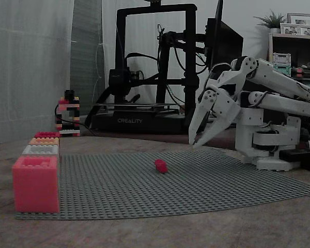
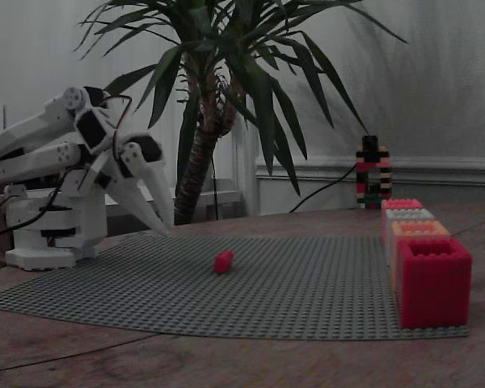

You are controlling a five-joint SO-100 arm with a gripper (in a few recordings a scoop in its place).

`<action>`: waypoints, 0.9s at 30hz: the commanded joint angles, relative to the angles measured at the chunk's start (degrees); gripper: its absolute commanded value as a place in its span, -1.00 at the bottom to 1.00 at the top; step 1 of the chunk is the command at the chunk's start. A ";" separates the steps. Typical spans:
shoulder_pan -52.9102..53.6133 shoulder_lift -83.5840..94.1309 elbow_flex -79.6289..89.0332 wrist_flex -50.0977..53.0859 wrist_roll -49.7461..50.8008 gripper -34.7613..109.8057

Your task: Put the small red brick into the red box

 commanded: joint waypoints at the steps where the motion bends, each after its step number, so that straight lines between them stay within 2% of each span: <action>1: -0.62 0.62 -0.44 1.49 -1.32 -0.52; 21: -0.62 0.44 -0.44 1.49 -1.32 -0.52; 27: -0.53 -5.71 -2.64 -3.16 -2.81 -0.50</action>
